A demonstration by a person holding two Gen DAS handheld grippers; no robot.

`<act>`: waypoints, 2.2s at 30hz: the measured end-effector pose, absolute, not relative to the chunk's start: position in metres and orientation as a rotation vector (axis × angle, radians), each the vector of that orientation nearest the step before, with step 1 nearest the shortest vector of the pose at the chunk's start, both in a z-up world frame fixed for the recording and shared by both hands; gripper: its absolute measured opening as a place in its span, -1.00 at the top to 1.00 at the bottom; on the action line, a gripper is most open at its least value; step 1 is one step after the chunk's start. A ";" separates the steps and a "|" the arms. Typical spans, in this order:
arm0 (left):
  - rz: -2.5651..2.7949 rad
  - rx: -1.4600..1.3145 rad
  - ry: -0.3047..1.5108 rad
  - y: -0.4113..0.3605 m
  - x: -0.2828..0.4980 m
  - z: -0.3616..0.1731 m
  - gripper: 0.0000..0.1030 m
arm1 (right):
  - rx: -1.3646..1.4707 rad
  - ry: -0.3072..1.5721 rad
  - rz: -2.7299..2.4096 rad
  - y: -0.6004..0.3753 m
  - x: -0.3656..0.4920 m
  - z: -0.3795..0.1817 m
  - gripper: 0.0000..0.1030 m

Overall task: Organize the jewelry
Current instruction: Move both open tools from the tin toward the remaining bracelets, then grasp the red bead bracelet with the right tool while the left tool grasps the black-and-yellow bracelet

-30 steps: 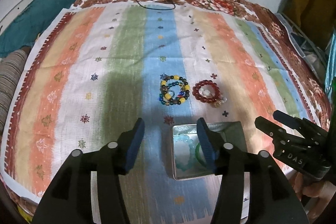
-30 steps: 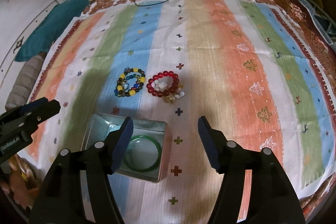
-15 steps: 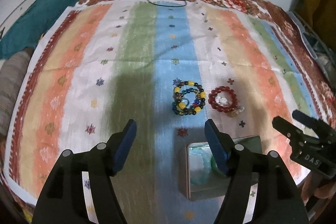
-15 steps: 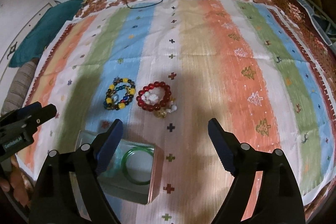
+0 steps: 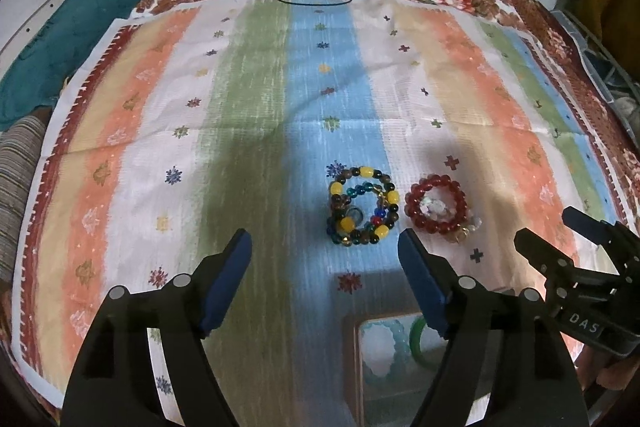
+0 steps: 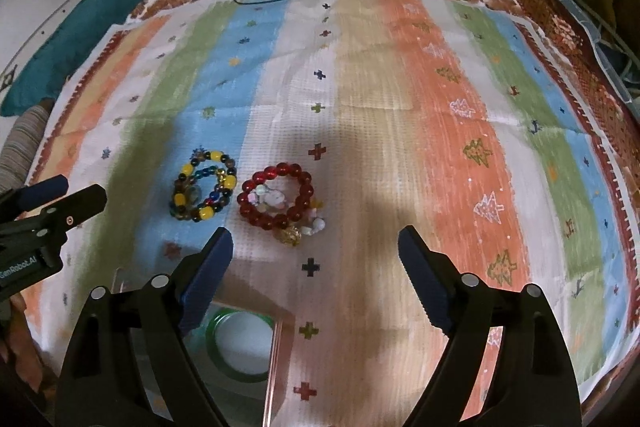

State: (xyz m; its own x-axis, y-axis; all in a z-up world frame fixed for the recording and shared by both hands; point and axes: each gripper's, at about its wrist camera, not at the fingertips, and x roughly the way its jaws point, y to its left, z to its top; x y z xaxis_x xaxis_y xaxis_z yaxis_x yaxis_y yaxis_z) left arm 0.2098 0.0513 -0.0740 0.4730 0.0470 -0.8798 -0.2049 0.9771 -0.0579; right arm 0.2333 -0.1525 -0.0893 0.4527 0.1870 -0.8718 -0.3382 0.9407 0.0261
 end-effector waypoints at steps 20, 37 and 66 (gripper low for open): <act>0.154 -0.216 1.143 0.064 0.249 -0.110 -0.57 | -0.138 1.128 0.325 -0.143 0.271 -0.121 -0.75; 0.141 -0.202 1.175 0.069 0.280 -0.137 -0.57 | -0.184 1.158 0.283 -0.135 0.291 -0.137 -0.75; 0.151 -0.154 1.243 0.068 0.309 -0.174 -0.15 | -0.262 1.212 0.259 -0.118 0.321 -0.174 -0.27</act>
